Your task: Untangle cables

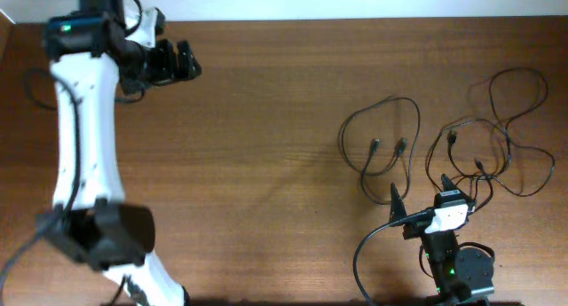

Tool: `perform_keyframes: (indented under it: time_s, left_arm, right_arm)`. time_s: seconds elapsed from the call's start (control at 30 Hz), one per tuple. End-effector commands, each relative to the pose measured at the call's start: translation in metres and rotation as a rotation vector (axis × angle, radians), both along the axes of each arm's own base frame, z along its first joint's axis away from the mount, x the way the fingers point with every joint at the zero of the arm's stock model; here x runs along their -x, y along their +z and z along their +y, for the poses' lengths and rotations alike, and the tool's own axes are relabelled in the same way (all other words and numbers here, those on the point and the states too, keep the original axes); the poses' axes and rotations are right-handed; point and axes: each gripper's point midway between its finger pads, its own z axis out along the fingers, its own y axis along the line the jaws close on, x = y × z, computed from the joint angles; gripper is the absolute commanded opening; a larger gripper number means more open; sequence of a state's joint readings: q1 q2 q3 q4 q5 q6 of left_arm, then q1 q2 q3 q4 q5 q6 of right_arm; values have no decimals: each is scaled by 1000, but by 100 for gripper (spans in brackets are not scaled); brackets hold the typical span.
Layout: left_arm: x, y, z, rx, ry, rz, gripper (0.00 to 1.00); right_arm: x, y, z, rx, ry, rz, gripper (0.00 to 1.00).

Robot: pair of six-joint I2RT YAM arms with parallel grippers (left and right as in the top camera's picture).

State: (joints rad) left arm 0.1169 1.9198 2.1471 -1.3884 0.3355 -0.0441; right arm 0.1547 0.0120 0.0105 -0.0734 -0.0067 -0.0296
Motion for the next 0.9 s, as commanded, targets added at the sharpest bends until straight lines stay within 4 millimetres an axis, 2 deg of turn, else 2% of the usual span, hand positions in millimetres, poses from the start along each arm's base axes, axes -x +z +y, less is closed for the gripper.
perform_keyframes:
  time_s: [0.0, 0.17, 0.23, 0.3, 0.43, 0.47, 0.57, 0.77, 0.87]
  left_arm:
    - [25, 63, -5, -32, -22, -165, 99]
    - [70, 131, -10, -55, -21, -351, 99]
    - [84, 147, -11, -61, -21, -400, 99]
    - [92, 156, -12, -64, -21, -426, 99]
    - [98, 162, -13, -67, -21, -446, 99]
    - [103, 165, -10, -83, -10, -454, 99]
    - [111, 157, 5, -173, 33, -413, 99]
    - [118, 132, -27, -198, -152, -338, 99]
    - [115, 126, -34, -201, -184, -333, 99]
  right_arm:
    - [0, -2, 0, -4, 3, 3, 98]
    - [0, -2, 0, -4, 3, 3, 98]
    - [0, -2, 0, -4, 3, 3, 98]
    - [0, -2, 0, -4, 3, 3, 98]
    - [0, -2, 0, -4, 3, 3, 98]
    - [0, -2, 0, -4, 3, 3, 98]
    - [0, -2, 0, -4, 3, 3, 99]
    - [0, -2, 0, -4, 3, 3, 98]
    - [0, -2, 0, -4, 3, 3, 99]
